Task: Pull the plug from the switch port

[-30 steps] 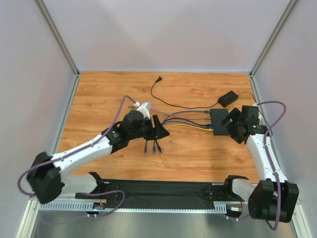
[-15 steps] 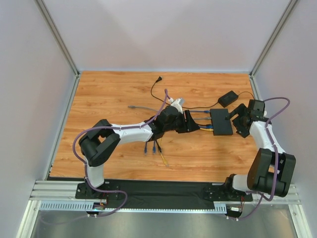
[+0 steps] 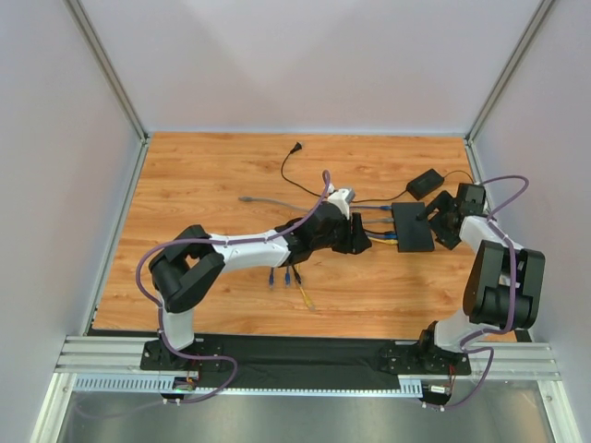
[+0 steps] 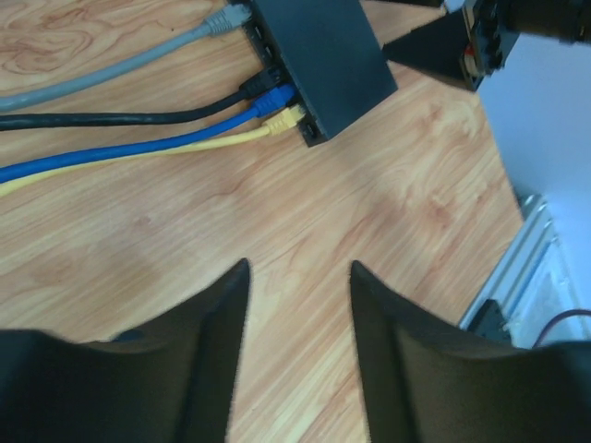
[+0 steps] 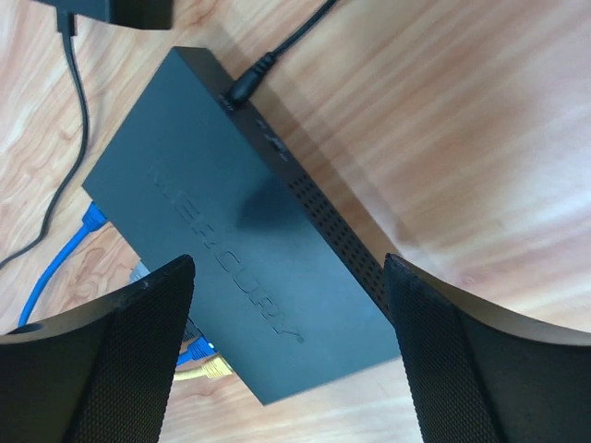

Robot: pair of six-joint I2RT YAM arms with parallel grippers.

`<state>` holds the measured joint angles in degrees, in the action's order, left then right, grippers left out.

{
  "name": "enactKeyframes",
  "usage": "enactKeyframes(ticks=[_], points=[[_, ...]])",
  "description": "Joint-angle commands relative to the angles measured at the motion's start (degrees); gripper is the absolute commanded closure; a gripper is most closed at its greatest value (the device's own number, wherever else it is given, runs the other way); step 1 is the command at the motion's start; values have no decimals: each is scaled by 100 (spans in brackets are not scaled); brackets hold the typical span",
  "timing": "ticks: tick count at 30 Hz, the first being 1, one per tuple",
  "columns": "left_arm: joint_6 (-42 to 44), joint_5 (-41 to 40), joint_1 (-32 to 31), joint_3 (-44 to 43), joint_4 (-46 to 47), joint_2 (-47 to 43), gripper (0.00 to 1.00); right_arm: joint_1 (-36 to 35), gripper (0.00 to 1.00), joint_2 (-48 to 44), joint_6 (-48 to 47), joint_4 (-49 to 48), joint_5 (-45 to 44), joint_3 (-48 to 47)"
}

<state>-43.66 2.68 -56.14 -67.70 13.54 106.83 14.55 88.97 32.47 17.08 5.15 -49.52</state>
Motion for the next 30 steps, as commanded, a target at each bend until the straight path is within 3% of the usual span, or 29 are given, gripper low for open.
enactKeyframes(ticks=[1, 5, 12, 19, 22, 26, 30], points=[[856, -119, -99, -348, -272, -136, 51, -39, 16, 129, 14, -776, 478, 187], [1805, -214, -204, -1015, -1070, 101, 52, -145, 16, -2, 110, -987, 531, 512], [2880, -549, -204, -2334, -1934, 848, 59, -180, 16, -389, 690, -1981, 1814, 1172], [3109, -303, -222, -3283, -1952, 1612, 66, 144, 15, -714, 831, -1752, 1059, 1023], [3292, -303, -213, -3688, -1847, 1982, 75, 329, 15, -495, 1015, -1892, 1146, 892], [3601, -57, -222, -4048, -1636, 2359, 75, 426, 17, 40, 1393, -1919, 1033, 672], [3829, 232, -213, -4882, -2117, 2860, 85, 426, 21, 524, 1560, -2007, 1032, 426]])
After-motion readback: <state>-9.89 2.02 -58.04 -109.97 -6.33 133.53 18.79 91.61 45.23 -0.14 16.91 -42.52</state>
